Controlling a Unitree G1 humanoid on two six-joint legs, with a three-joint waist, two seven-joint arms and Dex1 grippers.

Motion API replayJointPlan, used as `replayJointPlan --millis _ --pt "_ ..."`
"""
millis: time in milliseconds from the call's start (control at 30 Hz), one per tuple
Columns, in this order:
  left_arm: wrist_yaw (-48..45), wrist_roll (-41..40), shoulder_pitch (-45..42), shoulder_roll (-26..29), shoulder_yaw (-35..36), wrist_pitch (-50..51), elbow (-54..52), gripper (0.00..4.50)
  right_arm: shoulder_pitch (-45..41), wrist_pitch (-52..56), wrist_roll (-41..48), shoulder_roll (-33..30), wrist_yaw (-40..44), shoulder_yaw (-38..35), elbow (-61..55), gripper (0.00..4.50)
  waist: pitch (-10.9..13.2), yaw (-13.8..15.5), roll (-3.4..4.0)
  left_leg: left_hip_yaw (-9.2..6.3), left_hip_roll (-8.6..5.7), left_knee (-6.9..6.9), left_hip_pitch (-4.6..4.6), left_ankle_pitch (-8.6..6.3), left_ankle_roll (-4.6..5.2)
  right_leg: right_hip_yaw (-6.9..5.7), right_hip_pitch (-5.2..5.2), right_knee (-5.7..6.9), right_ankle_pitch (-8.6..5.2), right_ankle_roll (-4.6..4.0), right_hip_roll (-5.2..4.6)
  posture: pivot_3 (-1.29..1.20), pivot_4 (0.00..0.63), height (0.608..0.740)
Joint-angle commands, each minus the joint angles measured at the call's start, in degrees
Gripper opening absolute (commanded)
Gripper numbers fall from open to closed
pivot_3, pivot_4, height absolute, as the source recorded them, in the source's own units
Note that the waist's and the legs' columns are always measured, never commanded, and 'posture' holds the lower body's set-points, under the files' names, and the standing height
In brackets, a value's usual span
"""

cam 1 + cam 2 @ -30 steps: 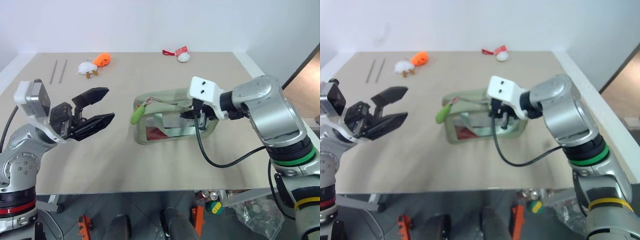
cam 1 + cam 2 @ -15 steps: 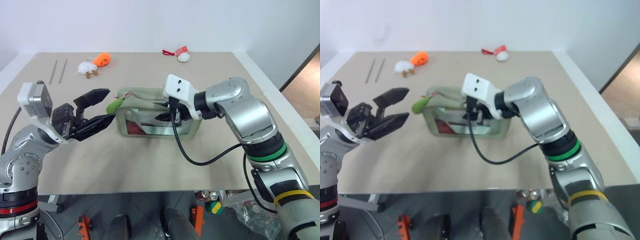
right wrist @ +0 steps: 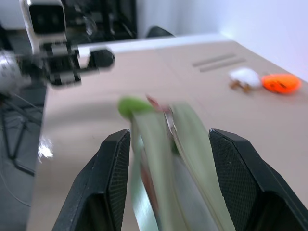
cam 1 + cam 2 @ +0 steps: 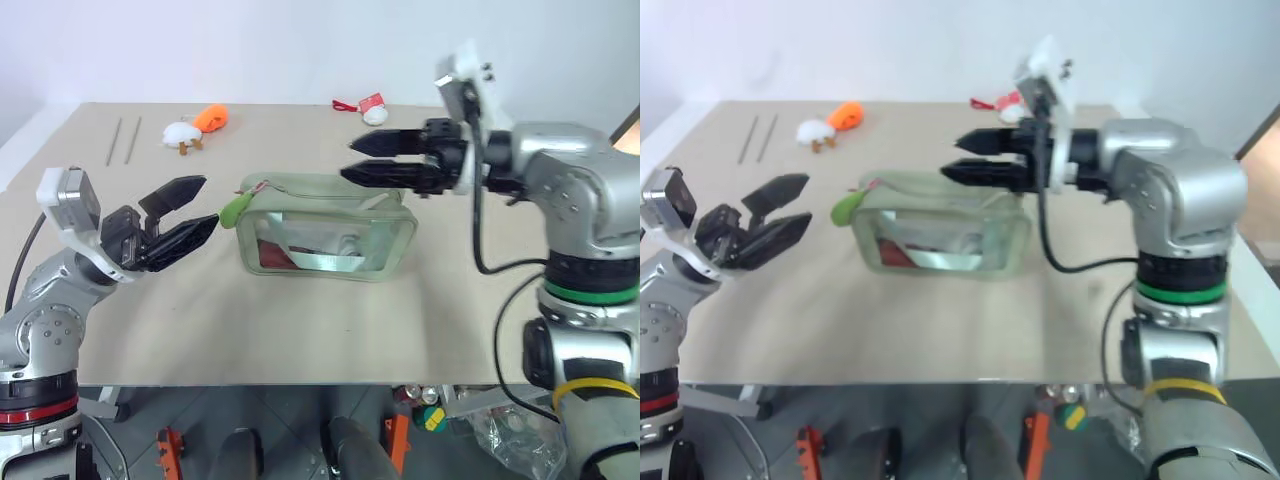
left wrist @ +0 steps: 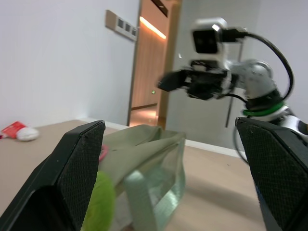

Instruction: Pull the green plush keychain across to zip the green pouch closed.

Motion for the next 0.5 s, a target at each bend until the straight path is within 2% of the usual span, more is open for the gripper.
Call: replayJointPlan --millis 33,233,500 --pt "-0.84 0.19 0.83 0.68 0.92 -0.37 -1.08 4.5 6.01 -5.05 -0.84 -6.52 0.6 -1.68 -3.47 2.65 0.0 -0.01 0.0 0.01 0.0 -0.02 -0.01 0.0 0.0 0.01 -0.01 0.0 0.0 0.0 0.0 0.0 0.15 0.74" --pt "-1.65 0.59 1.09 1.13 0.38 0.25 -0.64 4.5 13.14 -9.41 -0.7 -13.58 -0.4 -4.6 -2.17 2.65 0.02 -0.31 0.02 0.09 0.01 -0.03 0.07 -0.01 0.01 0.1 -0.03 0.02 0.0 0.0 0.03 0.0 0.15 0.74" --pt "-2.06 0.69 0.54 1.36 -0.04 0.9 -0.1 4.5 17.26 -10.29 0.05 -13.14 -2.84 -2.48 -3.17 2.65 0.01 -0.21 0.0 0.13 -0.02 0.02 0.07 0.0 0.01 0.17 0.01 0.02 -0.08 -0.16 0.01 0.0 0.15 0.74"
